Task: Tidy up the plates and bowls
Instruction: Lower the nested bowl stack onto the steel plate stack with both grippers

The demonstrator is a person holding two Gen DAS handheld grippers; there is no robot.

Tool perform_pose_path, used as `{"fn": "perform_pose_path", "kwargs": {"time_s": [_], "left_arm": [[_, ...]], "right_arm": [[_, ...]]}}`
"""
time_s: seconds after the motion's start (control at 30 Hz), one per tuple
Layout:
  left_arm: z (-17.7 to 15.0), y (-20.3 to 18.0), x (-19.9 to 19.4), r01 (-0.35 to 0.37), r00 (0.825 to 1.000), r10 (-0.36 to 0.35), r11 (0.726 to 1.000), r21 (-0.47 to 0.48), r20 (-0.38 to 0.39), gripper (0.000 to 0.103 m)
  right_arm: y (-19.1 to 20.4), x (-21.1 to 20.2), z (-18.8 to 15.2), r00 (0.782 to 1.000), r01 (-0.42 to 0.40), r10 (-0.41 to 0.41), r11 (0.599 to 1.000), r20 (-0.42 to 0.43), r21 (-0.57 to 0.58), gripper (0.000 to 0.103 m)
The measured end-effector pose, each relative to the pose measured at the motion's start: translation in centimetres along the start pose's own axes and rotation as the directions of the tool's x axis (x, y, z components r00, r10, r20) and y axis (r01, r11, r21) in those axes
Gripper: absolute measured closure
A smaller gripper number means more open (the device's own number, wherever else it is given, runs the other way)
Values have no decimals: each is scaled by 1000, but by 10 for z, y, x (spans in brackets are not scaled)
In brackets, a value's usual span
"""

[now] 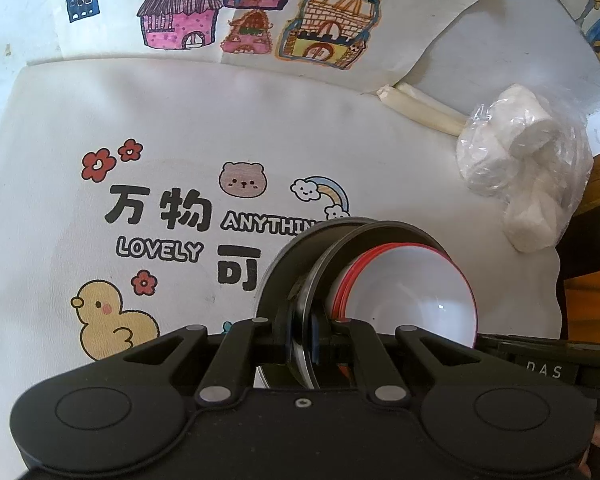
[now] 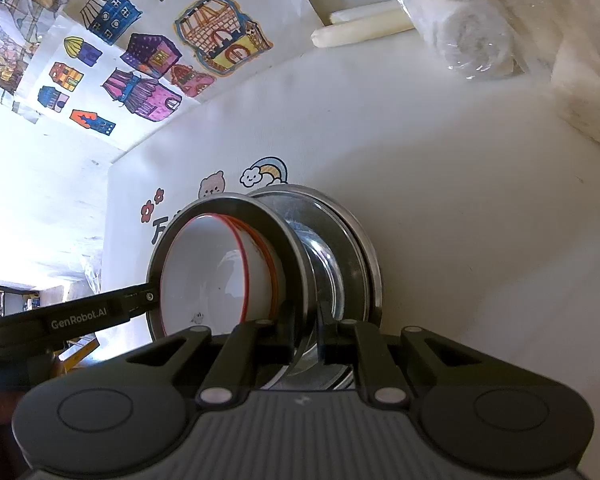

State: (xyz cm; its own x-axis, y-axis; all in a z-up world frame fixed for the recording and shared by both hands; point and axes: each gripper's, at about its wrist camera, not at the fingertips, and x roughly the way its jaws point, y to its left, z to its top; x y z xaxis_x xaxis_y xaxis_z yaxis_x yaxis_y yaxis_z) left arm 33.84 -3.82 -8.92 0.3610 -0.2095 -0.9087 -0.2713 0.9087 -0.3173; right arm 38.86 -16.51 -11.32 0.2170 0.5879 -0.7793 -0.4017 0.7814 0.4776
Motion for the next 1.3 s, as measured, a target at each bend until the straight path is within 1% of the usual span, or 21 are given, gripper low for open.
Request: {"fn": "perform_pose_path", "kwargs": {"time_s": [0.87, 1.3], "left_arm": [[10, 0, 12, -8, 999, 8, 1000, -7, -36, 96], [10, 0, 15, -9, 999, 8, 1000, -8, -39, 96]], "right_arm": [[-4, 12, 8, 1000, 6, -5, 999, -27, 37, 91], [-4, 13, 8, 1000, 10, -9, 999, -30, 49, 91]]}}
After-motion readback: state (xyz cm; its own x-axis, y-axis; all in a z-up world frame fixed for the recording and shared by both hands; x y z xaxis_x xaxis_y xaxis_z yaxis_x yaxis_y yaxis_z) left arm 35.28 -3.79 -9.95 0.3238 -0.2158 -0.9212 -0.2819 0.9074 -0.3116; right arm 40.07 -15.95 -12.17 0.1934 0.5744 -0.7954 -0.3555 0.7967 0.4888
